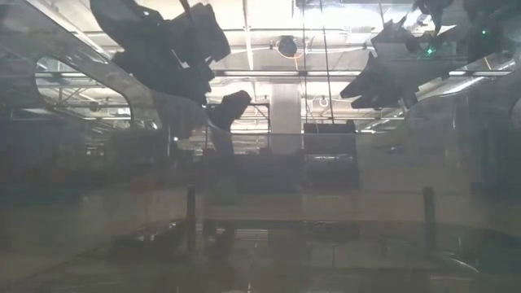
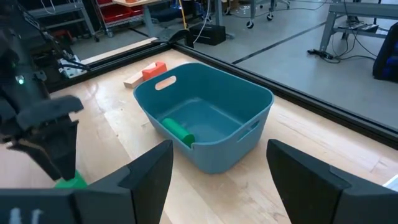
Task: Sort & place blocks by color
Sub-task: Put the right green block into the blue bin
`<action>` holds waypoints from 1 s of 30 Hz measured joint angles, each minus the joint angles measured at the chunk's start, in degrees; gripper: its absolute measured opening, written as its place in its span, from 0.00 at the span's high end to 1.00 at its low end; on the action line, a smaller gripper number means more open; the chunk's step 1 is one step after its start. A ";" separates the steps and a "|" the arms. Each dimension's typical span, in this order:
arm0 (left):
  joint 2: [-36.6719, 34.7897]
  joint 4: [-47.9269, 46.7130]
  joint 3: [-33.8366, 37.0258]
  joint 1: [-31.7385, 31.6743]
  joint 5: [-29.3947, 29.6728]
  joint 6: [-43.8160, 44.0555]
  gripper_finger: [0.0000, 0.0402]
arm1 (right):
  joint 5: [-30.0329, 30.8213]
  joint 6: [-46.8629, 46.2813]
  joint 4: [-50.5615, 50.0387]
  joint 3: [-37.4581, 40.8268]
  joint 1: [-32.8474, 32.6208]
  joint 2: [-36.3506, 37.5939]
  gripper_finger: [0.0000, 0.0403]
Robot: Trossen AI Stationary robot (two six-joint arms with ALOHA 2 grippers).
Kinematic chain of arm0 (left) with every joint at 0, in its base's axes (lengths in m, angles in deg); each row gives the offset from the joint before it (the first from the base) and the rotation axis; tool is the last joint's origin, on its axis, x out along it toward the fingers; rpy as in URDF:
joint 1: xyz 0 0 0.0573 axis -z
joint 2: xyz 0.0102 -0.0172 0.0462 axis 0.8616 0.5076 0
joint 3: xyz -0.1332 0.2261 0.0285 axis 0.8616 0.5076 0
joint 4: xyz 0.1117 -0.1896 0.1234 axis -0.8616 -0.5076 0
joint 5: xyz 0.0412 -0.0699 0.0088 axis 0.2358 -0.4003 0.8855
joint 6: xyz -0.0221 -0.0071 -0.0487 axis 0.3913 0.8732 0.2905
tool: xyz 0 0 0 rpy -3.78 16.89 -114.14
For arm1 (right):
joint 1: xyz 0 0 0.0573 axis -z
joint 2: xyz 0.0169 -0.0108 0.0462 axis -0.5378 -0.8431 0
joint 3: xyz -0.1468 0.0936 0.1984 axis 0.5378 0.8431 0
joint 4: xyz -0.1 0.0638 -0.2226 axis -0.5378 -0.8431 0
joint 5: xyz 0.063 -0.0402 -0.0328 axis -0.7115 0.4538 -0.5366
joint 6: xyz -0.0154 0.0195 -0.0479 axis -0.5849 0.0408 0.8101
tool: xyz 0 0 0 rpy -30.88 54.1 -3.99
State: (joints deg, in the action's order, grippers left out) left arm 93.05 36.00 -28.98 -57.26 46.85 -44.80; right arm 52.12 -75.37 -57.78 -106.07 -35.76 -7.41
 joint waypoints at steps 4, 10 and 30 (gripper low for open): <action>2.45 -0.09 -1.79 -0.27 -0.03 -1.12 0.40 | 0.00 0.00 -0.03 0.00 0.00 -0.01 0.38; 4.55 -2.78 -4.74 -1.10 -0.74 -1.38 0.40 | 0.00 -0.01 0.07 -0.02 0.00 0.00 0.38; 4.64 -4.45 -4.90 -1.05 -0.45 23.04 0.64 | 0.00 -0.01 -0.02 -0.02 0.00 0.00 0.38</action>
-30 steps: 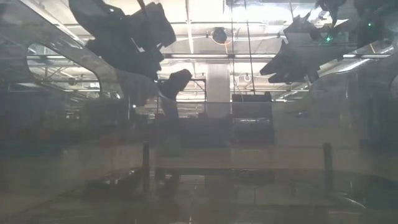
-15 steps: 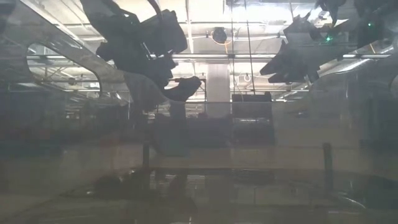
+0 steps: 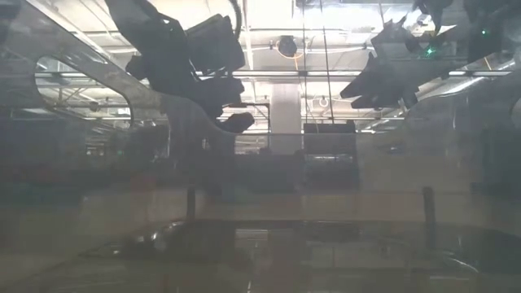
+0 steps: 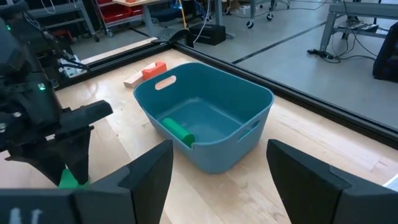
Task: Sort & place blocks by color
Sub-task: Put the right green block into the blue bin
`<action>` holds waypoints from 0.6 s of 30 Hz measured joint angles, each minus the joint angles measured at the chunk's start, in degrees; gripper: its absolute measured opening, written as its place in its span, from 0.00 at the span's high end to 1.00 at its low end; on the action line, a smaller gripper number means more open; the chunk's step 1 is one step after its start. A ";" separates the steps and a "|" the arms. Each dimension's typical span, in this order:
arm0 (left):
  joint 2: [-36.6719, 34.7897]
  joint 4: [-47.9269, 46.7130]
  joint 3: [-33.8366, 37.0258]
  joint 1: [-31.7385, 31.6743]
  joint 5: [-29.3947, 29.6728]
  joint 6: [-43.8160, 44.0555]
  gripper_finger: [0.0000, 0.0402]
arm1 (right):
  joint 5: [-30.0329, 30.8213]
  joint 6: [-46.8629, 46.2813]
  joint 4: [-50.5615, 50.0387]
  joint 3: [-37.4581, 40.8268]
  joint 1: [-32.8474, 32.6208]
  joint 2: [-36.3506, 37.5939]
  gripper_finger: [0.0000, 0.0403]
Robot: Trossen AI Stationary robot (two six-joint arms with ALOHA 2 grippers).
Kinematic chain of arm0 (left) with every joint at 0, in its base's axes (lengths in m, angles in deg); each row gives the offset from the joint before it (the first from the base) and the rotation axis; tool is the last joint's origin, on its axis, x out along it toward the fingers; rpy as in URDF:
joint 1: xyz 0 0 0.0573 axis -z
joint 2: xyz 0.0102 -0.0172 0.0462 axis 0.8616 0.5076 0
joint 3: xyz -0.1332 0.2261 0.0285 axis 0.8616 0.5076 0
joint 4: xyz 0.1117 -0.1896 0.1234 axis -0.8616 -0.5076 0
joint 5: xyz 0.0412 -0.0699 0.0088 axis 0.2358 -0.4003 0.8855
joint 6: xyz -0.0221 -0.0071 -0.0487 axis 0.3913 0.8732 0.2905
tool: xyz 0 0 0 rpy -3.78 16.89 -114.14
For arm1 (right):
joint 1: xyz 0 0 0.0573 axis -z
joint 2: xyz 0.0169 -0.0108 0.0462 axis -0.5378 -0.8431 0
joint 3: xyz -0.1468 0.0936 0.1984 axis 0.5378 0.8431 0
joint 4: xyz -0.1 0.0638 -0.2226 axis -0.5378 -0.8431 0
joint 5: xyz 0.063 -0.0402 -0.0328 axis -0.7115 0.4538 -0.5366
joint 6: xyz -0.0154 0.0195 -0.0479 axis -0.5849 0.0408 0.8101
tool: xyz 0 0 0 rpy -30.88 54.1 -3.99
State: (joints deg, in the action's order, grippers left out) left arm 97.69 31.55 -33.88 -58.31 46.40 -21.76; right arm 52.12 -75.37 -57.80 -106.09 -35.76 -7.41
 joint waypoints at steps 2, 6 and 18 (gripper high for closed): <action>0.00 0.17 0.00 0.05 0.04 4.47 0.65 | 0.00 -0.02 0.00 0.00 0.00 0.00 0.38; 0.09 1.10 0.04 0.07 0.15 14.23 0.63 | -0.01 0.00 0.00 0.00 0.00 0.00 0.38; -3.41 8.08 -0.17 -0.09 0.47 36.47 0.66 | -0.02 -0.02 -0.06 0.00 0.00 -0.02 0.38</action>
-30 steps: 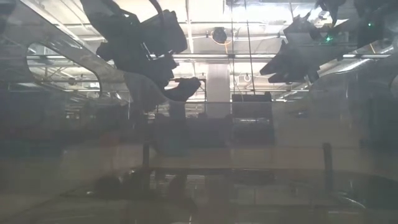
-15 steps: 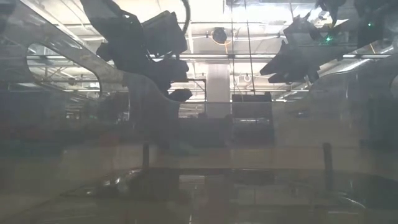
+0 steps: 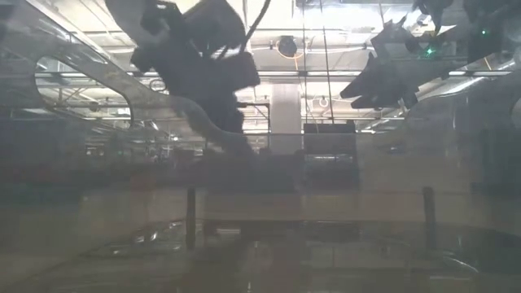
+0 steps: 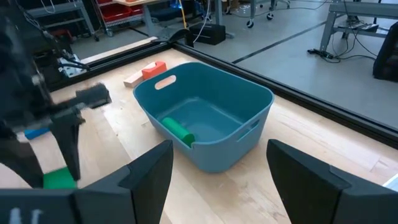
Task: Sort & place blocks by color
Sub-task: Put the right green block into the blue bin
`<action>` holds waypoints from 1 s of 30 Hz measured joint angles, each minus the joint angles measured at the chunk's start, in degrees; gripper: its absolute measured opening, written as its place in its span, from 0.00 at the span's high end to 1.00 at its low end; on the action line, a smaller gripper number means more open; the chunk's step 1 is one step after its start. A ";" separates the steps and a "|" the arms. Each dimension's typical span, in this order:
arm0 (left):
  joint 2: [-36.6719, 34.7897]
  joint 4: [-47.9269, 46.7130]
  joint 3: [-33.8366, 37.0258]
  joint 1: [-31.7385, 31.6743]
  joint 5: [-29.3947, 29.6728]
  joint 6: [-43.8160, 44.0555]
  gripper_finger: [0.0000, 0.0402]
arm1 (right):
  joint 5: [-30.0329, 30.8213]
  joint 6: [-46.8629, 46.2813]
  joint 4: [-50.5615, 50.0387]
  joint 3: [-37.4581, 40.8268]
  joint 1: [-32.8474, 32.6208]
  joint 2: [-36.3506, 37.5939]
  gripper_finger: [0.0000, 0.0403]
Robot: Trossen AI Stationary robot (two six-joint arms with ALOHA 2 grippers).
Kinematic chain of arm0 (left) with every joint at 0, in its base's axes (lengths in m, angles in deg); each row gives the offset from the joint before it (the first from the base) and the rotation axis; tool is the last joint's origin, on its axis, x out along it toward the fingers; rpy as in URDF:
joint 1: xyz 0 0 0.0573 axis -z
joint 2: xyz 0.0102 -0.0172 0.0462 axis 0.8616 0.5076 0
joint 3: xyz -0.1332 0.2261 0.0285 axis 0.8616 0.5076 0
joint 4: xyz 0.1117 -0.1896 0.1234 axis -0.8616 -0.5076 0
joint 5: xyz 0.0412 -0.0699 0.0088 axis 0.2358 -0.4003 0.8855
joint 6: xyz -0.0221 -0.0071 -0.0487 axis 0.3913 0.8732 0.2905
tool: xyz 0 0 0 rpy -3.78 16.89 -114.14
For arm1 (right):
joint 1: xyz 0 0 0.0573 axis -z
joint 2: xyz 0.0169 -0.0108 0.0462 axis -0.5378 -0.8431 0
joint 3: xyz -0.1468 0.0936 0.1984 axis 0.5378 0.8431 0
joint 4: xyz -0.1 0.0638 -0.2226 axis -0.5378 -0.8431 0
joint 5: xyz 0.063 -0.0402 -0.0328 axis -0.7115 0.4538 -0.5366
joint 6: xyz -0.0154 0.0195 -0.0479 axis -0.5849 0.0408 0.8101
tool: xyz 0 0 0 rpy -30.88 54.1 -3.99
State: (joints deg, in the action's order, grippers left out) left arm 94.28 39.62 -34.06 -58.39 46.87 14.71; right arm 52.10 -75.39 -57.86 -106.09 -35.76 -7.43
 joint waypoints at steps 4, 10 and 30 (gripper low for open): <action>-3.65 3.61 -0.02 -0.65 0.43 1.16 0.66 | 0.00 0.00 0.10 0.00 0.01 0.00 0.38; -8.97 8.05 -0.07 -0.95 13.98 -1.55 0.60 | 0.00 0.01 0.06 0.00 0.01 0.02 0.38; -7.18 7.43 1.79 -15.60 31.57 16.01 0.58 | 0.00 0.00 0.02 0.02 0.02 0.00 0.38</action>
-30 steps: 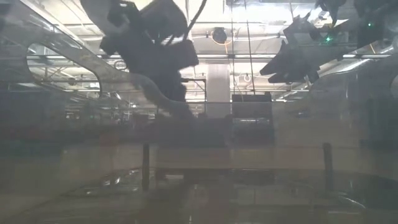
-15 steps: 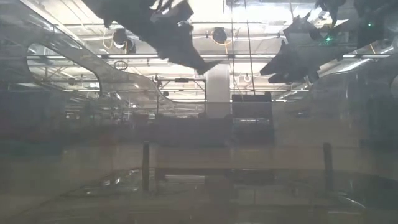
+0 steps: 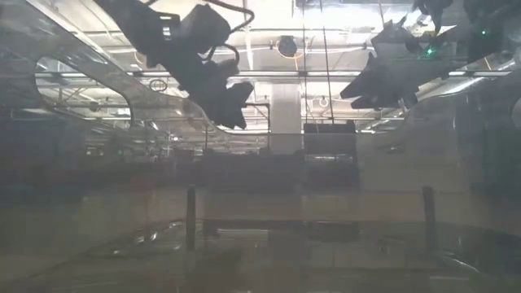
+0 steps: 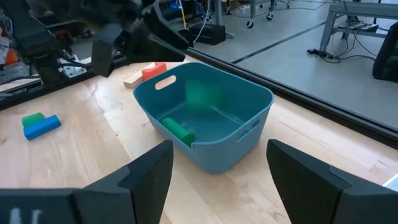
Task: Sort & place blocks by color
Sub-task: Put the right green block into the blue bin, then put the top left blue block into the black bin
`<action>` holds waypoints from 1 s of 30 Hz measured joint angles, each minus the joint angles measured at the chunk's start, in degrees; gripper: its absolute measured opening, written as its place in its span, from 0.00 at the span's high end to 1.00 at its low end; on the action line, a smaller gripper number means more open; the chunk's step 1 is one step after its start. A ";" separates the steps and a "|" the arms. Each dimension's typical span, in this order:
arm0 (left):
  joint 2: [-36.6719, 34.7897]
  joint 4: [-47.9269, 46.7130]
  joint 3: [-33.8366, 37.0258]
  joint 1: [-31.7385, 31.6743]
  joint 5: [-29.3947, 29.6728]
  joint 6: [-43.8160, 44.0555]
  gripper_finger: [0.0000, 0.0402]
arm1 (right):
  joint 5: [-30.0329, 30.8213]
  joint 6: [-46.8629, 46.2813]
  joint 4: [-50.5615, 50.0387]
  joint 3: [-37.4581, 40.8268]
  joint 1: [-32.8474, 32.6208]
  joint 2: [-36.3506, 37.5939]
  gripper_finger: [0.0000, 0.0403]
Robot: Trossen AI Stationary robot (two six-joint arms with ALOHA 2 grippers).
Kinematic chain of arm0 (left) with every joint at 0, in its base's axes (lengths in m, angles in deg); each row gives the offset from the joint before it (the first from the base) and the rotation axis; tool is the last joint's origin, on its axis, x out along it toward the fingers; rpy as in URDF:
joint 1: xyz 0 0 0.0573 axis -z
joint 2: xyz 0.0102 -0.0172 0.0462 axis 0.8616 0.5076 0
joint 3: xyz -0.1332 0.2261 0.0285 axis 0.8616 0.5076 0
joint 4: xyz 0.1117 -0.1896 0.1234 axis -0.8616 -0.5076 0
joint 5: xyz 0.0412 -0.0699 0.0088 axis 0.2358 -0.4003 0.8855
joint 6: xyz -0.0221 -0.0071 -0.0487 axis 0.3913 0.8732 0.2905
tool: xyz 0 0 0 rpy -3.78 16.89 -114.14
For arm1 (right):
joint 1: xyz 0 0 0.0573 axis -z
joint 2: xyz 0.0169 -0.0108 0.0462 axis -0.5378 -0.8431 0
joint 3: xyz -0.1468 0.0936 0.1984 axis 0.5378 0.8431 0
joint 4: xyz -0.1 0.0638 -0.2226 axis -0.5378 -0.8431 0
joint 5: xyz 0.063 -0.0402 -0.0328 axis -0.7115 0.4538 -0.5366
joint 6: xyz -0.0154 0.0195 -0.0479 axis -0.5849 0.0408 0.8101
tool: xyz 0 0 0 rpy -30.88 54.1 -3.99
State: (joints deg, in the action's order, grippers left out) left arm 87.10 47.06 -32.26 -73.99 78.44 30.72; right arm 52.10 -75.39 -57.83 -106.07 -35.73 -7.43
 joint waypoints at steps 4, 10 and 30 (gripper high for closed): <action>0.38 -0.24 0.00 -0.41 -3.02 1.70 0.69 | 0.00 0.00 0.03 0.00 0.00 0.00 0.38; 1.15 -0.19 -0.01 0.94 -5.50 1.79 0.87 | 0.00 0.00 0.03 0.00 0.00 0.00 0.38; -7.30 -19.49 -0.02 13.14 2.19 11.09 0.94 | 0.00 0.00 0.00 0.00 0.00 0.00 0.38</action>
State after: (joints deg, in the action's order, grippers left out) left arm 79.80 27.57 -32.28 -60.85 80.63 41.81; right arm 52.10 -75.39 -57.83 -106.07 -35.73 -7.43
